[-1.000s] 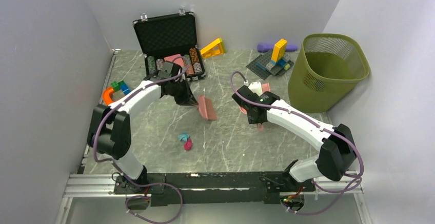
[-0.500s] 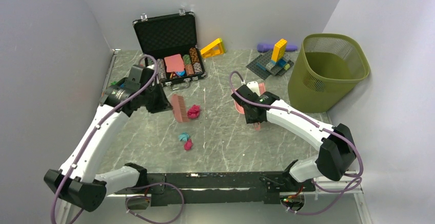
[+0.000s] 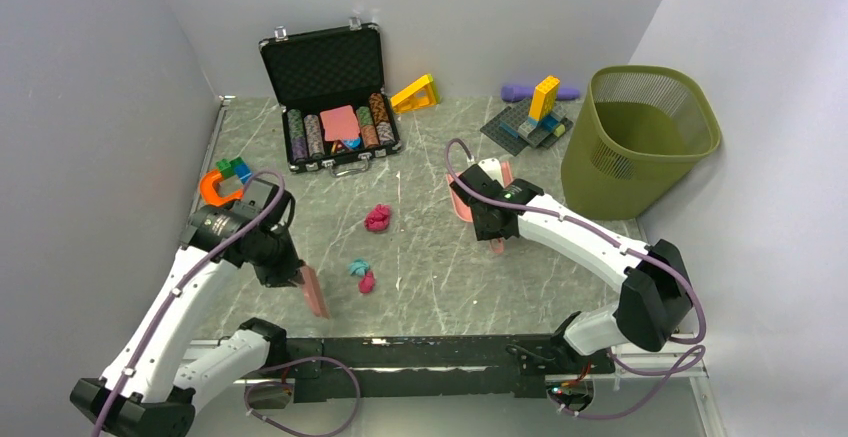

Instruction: Sweep away the paper scraps from the table

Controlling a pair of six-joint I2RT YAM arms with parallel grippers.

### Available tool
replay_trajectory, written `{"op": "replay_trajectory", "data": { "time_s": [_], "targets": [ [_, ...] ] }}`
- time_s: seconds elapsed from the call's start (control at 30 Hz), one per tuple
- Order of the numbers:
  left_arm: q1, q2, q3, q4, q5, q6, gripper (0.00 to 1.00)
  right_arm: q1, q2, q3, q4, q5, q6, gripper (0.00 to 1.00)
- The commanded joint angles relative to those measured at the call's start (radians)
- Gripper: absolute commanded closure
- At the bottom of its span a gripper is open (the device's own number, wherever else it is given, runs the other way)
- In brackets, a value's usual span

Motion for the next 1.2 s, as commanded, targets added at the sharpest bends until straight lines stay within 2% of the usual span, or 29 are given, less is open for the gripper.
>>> {"op": "replay_trajectory", "data": {
  "time_s": [0.0, 0.2, 0.3, 0.67, 0.73, 0.83, 1.0, 1.1, 1.17],
  "targets": [
    [0.0, -0.029, -0.057, -0.03, 0.01, -0.047, 1.0, -0.001, -0.024, -0.012, 0.047, -0.019, -0.01, 1.0],
    [-0.014, -0.003, -0.209, 0.225, 0.177, -0.078, 1.0, 0.0, -0.036, -0.031, 0.051, -0.037, -0.001, 1.0],
    [-0.029, 0.035, -0.245, 0.35, 0.215, -0.11, 1.0, 0.0, -0.039, -0.032, 0.038, -0.033, -0.003, 1.0],
    [-0.058, 0.297, -0.13, 0.705, 0.18, -0.211, 1.0, 0.001, -0.064, -0.004, -0.005, -0.051, -0.001, 1.0],
    [-0.059, 0.328, -0.079, 0.691, 0.151, -0.192, 1.0, 0.0, -0.065, 0.001, -0.016, -0.068, -0.006, 1.0],
    [-0.058, 0.339, -0.009, 0.565, 0.07, -0.141, 1.0, 0.002, -0.061, 0.004, -0.043, -0.108, -0.028, 1.0],
    [-0.057, 0.27, 0.042, 0.452, -0.014, -0.03, 1.0, 0.011, -0.036, 0.041, -0.13, -0.296, -0.098, 1.0],
    [-0.057, 0.268, 0.11, 0.448, 0.021, 0.146, 1.0, 0.042, -0.039, 0.056, -0.211, -0.368, -0.094, 1.0],
    [-0.057, 0.305, 0.19, 0.389, 0.057, 0.259, 1.0, 0.064, -0.045, 0.048, -0.255, -0.421, -0.094, 1.0]
  ]
}}
